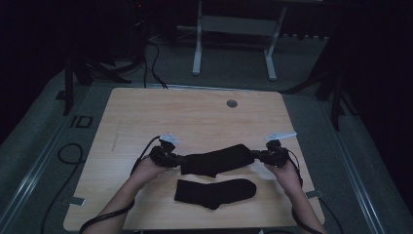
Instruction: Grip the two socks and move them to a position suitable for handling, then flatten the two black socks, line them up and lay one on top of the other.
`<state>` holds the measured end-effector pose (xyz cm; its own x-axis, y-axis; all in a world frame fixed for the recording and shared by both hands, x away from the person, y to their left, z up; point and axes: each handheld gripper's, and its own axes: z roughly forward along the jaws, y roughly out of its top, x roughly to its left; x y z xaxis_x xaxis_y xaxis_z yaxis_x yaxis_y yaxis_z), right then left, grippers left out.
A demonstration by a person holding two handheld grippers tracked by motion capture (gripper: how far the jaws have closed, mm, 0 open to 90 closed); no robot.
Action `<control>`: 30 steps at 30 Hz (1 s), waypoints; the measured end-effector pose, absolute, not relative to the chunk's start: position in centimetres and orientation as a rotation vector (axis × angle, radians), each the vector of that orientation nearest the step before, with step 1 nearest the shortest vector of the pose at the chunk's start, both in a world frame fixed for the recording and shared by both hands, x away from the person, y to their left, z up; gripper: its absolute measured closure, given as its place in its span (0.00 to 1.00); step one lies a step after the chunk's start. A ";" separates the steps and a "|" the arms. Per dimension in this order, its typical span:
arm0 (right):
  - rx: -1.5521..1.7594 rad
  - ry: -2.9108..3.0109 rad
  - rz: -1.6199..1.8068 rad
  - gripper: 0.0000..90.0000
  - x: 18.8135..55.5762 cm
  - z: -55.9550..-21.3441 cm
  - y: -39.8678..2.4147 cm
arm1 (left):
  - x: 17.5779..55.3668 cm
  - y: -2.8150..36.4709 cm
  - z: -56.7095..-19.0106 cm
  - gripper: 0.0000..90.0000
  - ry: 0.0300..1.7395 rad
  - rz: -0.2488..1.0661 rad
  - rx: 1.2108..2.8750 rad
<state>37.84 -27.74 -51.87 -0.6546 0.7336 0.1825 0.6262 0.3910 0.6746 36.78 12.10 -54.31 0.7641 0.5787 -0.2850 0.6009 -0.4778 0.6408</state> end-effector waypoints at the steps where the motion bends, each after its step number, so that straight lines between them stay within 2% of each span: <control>1: 1.235 2.503 1.102 0.97 37.9 -52.1 -27.7 | 36.9 12.0 -54.4 0.85 0.886 -0.016 2.202; 4: 1.258 2.507 1.085 0.97 38.1 -52.6 -27.7 | 37.1 11.9 -54.6 0.81 0.914 0.043 2.217; 8: 1.267 2.507 1.081 0.97 38.0 -52.9 -27.9 | 37.0 12.3 -54.6 0.67 0.965 0.136 2.180; 11: 1.276 2.493 1.088 0.95 38.0 -52.9 -28.2 | 36.7 13.0 -54.6 0.65 0.983 0.130 2.137; 12: 1.277 2.485 1.094 0.86 38.0 -52.9 -28.3 | 36.5 13.2 -54.5 0.66 0.983 0.126 2.125; 14: 1.280 2.481 1.105 0.86 38.0 -52.8 -28.4 | 36.5 13.2 -54.5 0.66 0.983 0.126 2.125; 15: 1.280 2.481 1.105 0.80 38.0 -52.8 -28.4 | 36.5 13.2 -54.5 0.66 0.983 0.126 2.125; 16: 1.269 2.448 1.120 0.67 38.0 -52.3 -28.4 | 35.6 13.1 -54.3 0.66 0.959 0.137 2.108; 17: 1.271 2.426 1.109 0.60 37.9 -52.2 -28.4 | 35.4 12.9 -54.3 0.66 0.954 0.148 2.108; 18: 1.270 2.407 1.101 0.59 38.0 -52.0 -28.4 | 35.2 12.9 -54.3 0.66 0.954 0.155 2.106; 26: 1.254 2.419 1.015 0.57 38.7 -52.9 -27.7 | 34.9 12.4 -55.1 0.58 0.972 0.168 2.106; 30: 1.272 2.425 0.990 0.57 39.3 -53.5 -27.4 | 35.4 12.1 -55.7 0.57 0.991 0.159 2.107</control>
